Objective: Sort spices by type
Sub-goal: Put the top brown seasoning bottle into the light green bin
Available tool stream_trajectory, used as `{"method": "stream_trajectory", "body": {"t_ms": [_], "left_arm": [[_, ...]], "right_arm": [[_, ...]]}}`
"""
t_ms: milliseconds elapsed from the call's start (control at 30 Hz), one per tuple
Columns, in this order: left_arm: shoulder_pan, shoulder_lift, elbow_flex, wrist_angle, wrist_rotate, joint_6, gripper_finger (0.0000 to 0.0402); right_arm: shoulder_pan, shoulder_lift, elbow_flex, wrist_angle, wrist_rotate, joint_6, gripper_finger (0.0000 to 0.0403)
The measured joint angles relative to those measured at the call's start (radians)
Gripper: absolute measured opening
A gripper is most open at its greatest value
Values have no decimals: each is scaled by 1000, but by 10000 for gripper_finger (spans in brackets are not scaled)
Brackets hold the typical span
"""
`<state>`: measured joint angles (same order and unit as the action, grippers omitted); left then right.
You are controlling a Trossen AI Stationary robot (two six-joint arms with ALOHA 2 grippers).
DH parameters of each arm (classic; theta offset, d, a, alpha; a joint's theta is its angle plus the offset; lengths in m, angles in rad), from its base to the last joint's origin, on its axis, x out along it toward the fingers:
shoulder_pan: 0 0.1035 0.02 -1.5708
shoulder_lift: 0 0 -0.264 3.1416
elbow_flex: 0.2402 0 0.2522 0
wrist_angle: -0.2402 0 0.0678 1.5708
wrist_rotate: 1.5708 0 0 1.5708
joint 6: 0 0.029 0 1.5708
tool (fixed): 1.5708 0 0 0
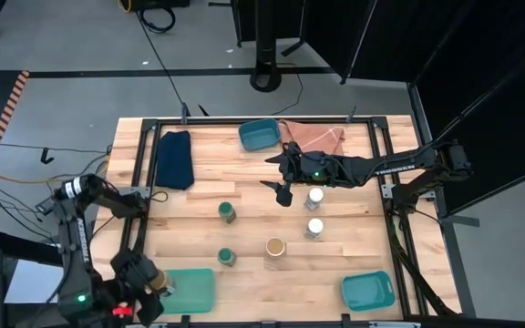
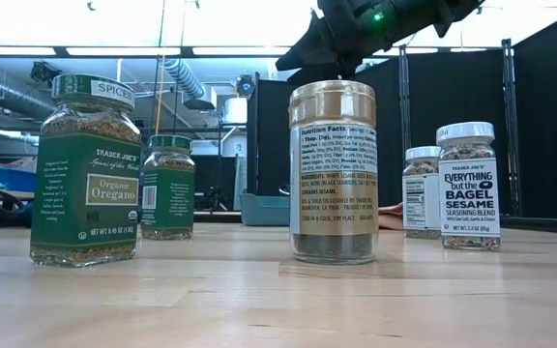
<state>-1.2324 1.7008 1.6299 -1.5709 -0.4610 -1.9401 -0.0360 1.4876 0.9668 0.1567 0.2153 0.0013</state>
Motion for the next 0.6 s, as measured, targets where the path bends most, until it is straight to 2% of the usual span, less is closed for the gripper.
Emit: {"method": "stream_trajectory", "body": {"t_ms": [333,600], "left_arm": [[-1,56,-4,2,2,-7,290],[-28,56,-96,21,25,-140,290]], "right_arm": [[-1,0,0,0,0,0,325],[-1,0,0,0,0,6,326]]}}
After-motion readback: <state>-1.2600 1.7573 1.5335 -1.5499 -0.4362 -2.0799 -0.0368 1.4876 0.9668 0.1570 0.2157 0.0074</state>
